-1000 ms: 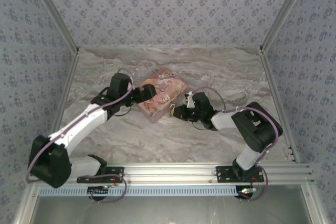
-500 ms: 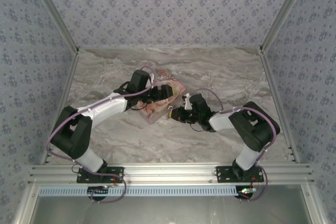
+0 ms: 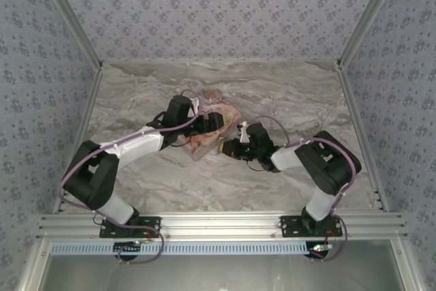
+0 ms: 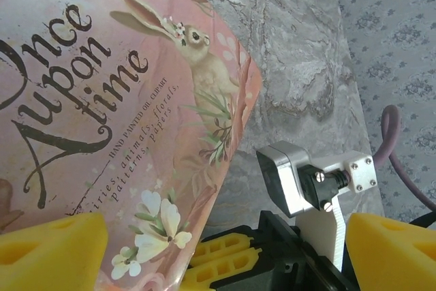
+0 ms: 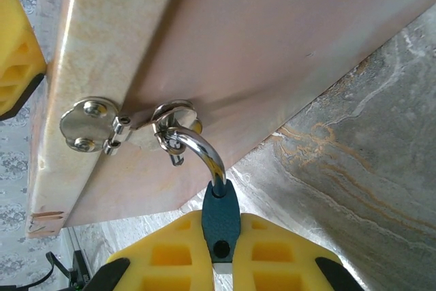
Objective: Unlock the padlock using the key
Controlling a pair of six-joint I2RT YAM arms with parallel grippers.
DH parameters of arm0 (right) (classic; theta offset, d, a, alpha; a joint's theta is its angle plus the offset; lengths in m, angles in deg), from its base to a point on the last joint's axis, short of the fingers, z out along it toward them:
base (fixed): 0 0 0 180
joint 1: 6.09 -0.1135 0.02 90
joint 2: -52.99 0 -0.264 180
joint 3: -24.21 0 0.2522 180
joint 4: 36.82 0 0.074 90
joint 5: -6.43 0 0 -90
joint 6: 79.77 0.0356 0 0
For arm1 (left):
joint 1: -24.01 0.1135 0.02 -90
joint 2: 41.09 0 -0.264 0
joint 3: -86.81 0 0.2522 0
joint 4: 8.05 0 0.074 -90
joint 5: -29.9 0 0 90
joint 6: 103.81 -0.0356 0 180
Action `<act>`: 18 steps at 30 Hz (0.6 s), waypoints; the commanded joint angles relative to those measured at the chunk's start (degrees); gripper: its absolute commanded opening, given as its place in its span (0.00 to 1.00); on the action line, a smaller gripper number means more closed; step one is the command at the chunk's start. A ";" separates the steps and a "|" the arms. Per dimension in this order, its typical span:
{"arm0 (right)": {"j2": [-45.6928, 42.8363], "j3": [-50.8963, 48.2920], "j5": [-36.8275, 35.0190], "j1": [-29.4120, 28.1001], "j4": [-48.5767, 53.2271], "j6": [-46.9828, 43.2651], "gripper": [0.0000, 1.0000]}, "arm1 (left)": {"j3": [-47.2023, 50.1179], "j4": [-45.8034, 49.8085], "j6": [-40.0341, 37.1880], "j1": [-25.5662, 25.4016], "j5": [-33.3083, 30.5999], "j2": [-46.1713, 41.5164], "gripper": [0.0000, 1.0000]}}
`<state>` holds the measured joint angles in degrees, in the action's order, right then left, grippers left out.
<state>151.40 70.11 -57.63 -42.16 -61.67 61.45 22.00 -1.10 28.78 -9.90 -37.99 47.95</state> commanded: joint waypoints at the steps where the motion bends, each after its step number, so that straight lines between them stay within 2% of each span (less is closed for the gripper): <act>1: -0.51 -0.19 -0.61 0.91 -8.13 1.40 0.01 | 6.08 11.41 -0.21 -0.73 -0.34 4.00 0.91; 18: 1.30 -1.59 -4.06 3.22 -14.69 6.08 0.00 | 7.11 15.23 -2.68 -0.70 -2.16 3.37 0.91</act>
<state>152.48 68.01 -57.02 -40.87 -68.89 66.61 24.19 -3.81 24.76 -10.43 -38.45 47.14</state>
